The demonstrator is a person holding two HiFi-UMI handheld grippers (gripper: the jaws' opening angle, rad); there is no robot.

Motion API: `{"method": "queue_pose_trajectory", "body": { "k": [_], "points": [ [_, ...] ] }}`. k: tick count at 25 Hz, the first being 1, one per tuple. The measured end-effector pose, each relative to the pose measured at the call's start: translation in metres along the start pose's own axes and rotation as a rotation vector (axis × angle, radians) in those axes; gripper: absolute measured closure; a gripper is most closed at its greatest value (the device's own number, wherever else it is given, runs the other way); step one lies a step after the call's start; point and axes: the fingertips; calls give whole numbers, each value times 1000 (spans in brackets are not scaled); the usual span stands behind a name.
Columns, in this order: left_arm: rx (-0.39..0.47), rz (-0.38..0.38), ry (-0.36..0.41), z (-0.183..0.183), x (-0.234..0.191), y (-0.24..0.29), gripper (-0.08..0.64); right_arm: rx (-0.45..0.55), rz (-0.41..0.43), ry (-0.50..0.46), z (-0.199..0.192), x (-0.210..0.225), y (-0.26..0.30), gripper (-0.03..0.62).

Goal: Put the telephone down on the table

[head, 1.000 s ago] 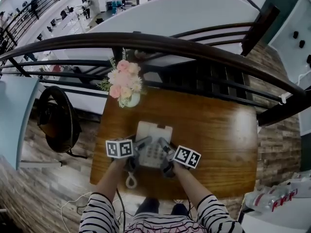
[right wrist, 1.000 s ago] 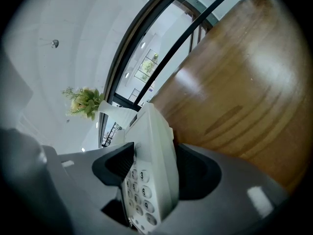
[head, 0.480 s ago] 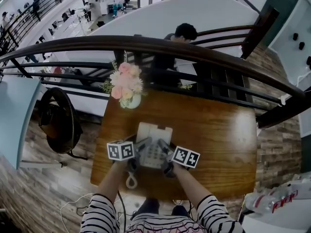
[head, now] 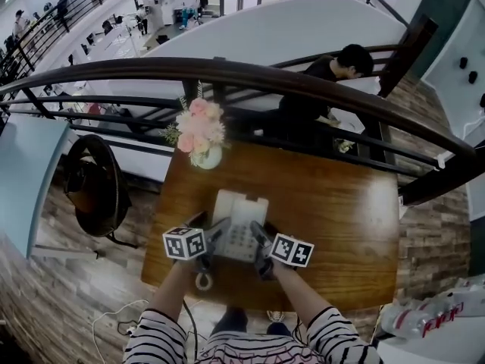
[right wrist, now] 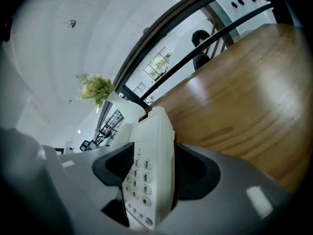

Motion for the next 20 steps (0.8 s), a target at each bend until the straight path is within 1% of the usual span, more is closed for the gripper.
{"method": "queue_pose_trajectory", "body": {
  "k": [6,8,9,13,20],
  "points": [
    [76,49,26,-3,14,-25,160,-1,6,-37,-10,1,-24,356],
    [90,67,42,-5,19,-32,176,-4,13,-49,-12,0,-32,365],
    [95,75,49,-5,22,-36,195,-4,18,-56,-14,-2,-36,373],
    [125,114,79,-12,37,-63,319,-6,43,-90,-23,-16,-59,405],
    [162,147,102,-33,76,-91,425,-3,92,-161,-39,-30,-101,502]
  ]
}}
Point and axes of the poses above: the fingertips, and each gripper's own axes: y forward along the fingers, x to its right, z out of its top, and after that the axes turned 5 degrees about -z, right-handed
